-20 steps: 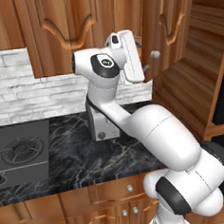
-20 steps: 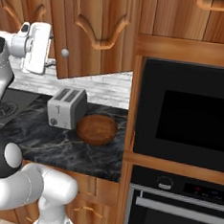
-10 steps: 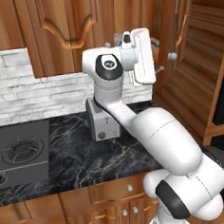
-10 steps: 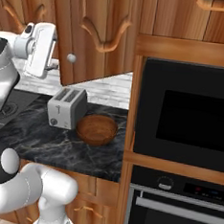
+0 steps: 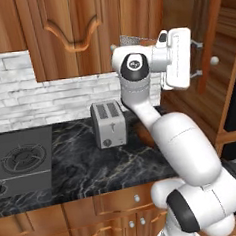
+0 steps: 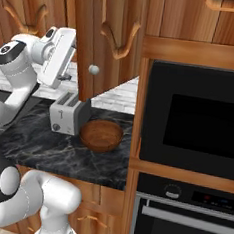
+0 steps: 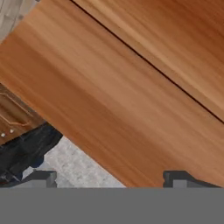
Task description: Open the cabinet and setup a tea strainer by placing it in the bowl upright.
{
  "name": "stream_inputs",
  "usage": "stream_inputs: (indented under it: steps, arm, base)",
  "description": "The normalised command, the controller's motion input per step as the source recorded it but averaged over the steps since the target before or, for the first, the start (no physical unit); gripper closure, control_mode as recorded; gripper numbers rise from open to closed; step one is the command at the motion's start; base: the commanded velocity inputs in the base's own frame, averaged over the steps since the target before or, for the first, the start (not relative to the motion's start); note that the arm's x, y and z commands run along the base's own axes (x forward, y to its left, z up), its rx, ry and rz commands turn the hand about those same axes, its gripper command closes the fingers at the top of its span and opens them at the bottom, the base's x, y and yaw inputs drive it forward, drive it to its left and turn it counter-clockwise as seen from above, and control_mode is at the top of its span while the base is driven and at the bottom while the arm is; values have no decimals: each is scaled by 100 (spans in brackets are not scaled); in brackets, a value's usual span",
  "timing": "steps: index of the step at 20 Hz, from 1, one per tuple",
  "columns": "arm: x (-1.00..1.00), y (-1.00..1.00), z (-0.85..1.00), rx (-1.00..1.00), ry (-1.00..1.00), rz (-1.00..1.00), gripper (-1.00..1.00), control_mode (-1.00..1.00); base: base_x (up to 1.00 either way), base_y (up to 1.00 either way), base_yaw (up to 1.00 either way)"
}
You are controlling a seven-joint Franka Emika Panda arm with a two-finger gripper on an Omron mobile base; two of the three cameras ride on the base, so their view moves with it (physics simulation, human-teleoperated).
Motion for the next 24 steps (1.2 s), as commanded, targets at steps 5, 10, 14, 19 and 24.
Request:
stream_inputs:
  steps: [5,10,14,19,24]
  arm:
    - [-8,-72,0,0,8,-19,-100,-100]
    - [0,-72,0,-1,3,-13,-100,-100]
    - [0,-35,0,0,0,-6,-100,-100]
    - [0,19,0,-4,0,0,-100,-100]
    - [6,65,-1,-4,-7,0,-100,-100]
  base:
    - [0,0,0]
    - [0,0,0]
    - [0,0,0]
    - [0,0,0]
    - [0,0,0]
